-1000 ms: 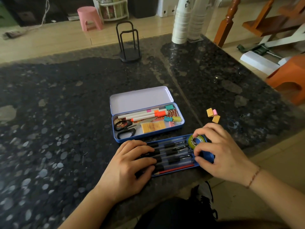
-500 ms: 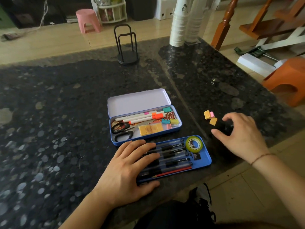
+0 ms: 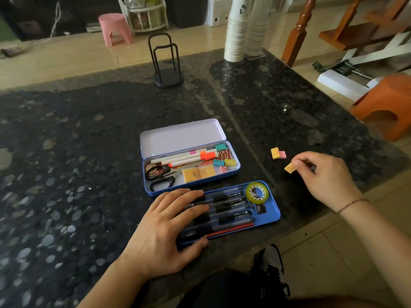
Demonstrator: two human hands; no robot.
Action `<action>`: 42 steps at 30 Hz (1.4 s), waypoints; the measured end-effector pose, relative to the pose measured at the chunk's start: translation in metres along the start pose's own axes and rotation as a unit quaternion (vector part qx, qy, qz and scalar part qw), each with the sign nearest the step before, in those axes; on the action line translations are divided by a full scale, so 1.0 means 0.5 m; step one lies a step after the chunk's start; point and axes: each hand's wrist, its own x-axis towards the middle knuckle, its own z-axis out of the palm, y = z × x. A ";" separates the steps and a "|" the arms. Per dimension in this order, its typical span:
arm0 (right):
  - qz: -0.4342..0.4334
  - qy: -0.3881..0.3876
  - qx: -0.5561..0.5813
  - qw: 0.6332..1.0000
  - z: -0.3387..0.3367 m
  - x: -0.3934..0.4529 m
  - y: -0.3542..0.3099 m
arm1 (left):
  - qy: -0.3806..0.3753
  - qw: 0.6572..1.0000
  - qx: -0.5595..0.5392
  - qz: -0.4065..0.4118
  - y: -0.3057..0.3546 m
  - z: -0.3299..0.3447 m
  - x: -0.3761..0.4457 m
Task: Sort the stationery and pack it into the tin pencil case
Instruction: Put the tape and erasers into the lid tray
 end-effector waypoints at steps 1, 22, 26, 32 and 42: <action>-0.006 -0.010 0.025 1.000 -0.009 -0.010 -0.012 | 0.001 1.000 0.002 0.000 0.001 0.000 0.000; -0.195 -0.058 -0.028 0.979 0.025 -0.154 -0.074 | -0.098 0.991 0.048 0.078 0.084 0.049 0.105; -0.178 -0.063 -0.033 0.981 0.029 -0.145 -0.079 | -0.095 0.991 0.044 0.082 0.088 0.049 0.112; -0.171 -0.022 -0.037 0.984 0.006 -0.105 -0.078 | -0.088 0.991 0.042 0.089 0.095 0.046 0.124; -0.016 -0.087 -0.144 0.986 0.044 0.088 -0.037 | -0.113 0.986 0.072 0.100 0.100 0.057 0.132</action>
